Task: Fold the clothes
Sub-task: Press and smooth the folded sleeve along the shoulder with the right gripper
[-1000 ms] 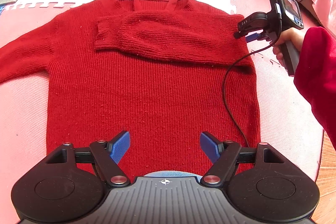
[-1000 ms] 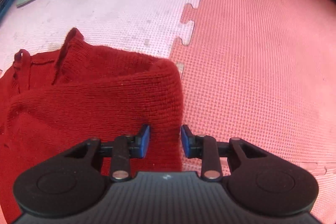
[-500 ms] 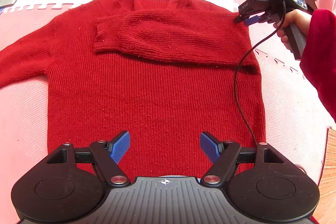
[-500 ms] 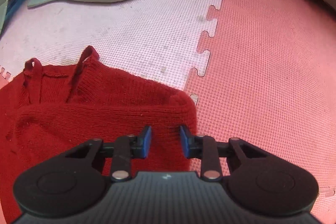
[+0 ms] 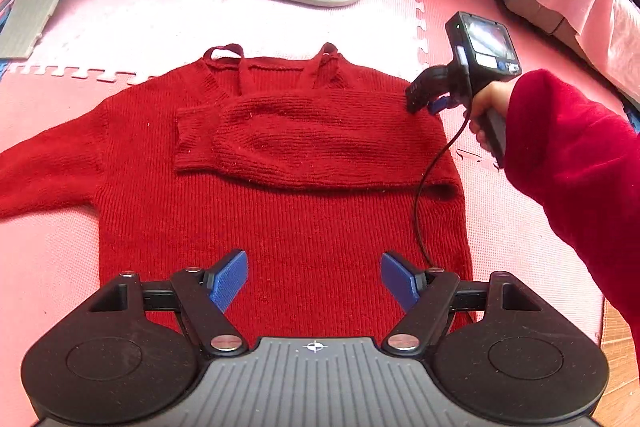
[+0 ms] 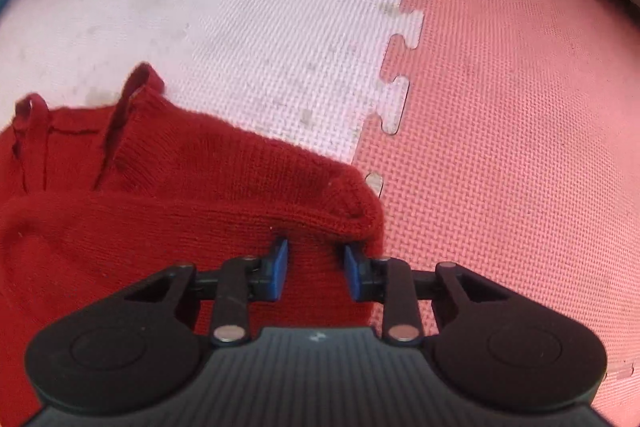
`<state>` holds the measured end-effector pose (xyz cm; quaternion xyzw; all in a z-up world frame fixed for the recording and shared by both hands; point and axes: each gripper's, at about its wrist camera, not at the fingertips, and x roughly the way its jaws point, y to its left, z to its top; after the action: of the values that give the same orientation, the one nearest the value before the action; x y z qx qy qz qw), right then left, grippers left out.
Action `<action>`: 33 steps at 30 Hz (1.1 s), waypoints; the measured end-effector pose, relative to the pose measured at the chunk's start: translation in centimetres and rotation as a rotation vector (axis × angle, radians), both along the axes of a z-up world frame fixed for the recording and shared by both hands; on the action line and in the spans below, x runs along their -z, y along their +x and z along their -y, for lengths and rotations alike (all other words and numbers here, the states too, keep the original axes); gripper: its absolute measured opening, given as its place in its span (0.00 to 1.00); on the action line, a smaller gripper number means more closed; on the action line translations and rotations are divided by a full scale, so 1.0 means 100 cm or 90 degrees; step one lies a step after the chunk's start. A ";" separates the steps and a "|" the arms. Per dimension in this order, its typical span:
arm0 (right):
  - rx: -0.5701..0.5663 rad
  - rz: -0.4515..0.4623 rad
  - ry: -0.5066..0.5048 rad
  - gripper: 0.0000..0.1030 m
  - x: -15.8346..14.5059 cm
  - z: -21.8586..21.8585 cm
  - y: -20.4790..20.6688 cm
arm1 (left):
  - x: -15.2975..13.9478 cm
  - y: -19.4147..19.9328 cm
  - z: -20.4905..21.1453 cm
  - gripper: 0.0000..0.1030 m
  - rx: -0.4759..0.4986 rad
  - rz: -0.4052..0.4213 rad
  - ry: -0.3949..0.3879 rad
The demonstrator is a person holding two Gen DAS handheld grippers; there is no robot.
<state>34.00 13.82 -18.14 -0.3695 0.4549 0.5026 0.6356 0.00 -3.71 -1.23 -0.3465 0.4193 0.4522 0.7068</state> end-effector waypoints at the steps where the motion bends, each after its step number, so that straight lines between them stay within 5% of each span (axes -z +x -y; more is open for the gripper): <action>1: 0.000 0.006 -0.003 0.30 0.000 0.000 -0.002 | -0.002 0.002 -0.006 0.73 0.003 -0.004 0.006; 5: -0.015 0.008 -0.023 0.30 0.000 -0.005 -0.003 | -0.009 0.003 -0.031 0.73 0.009 0.017 0.018; 11: 0.006 -0.031 -0.014 0.30 -0.019 0.001 0.007 | 0.004 -0.003 -0.064 0.73 0.007 0.001 -0.047; 16: 0.032 -0.038 0.014 0.30 -0.033 0.007 0.011 | 0.009 0.005 -0.086 0.73 0.118 -0.021 -0.082; 23: 0.020 -0.008 -0.045 0.35 0.000 -0.004 -0.010 | 0.018 -0.004 -0.115 0.73 0.281 -0.036 -0.102; 33: 0.065 0.001 -0.032 0.32 -0.022 0.001 -0.028 | 0.043 -0.036 -0.157 0.73 0.298 -0.058 -0.105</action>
<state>31.19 13.74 -15.89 -0.3620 0.4850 0.4574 0.6515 -3.55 11.98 -5.49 -0.2763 0.5549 0.2556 0.7419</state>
